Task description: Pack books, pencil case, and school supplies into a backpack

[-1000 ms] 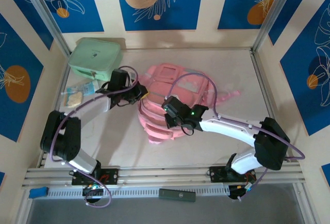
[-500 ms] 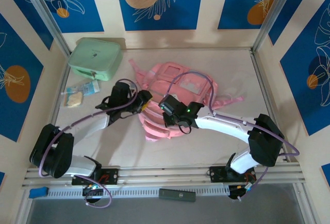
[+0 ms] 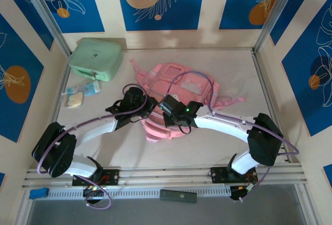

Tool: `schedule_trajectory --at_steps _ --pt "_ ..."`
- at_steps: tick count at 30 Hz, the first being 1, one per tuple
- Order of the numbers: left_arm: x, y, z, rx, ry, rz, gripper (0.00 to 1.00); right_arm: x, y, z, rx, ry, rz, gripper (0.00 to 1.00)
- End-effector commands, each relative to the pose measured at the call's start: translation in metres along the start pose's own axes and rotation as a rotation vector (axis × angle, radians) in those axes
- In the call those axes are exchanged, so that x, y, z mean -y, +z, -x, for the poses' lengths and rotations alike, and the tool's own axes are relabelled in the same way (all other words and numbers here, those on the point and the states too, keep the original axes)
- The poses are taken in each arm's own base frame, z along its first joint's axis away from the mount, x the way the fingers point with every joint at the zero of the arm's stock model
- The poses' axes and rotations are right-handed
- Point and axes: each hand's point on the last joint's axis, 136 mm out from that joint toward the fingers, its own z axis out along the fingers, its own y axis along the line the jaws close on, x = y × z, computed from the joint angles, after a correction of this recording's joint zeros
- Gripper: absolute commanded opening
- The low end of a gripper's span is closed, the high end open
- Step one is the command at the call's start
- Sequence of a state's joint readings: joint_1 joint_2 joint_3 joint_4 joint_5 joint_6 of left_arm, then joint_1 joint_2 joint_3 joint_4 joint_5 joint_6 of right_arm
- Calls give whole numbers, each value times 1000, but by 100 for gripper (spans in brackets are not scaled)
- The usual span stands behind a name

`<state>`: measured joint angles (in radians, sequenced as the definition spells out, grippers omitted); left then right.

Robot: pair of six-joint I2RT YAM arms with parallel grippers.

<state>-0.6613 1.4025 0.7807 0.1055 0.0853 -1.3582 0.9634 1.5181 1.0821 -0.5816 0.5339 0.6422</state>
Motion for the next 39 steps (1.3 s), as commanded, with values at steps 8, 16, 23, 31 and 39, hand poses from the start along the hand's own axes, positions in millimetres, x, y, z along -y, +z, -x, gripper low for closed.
schedule_trajectory --at_steps 8,16,23,31,39 --pt "-20 -15 67 142 74 118 0 62 -17 -27 -86 48 -206 0" --pt "-22 -21 79 139 173 161 0 99 -14 -9 -104 158 -203 0" --pt "-15 -20 76 106 242 148 0 79 -23 19 -43 97 -93 3" --pt "10 -60 71 103 426 81 54 80 -64 37 95 158 91 59" --pt "-73 -157 131 460 615 567 99 213 -76 27 301 536 -196 99"
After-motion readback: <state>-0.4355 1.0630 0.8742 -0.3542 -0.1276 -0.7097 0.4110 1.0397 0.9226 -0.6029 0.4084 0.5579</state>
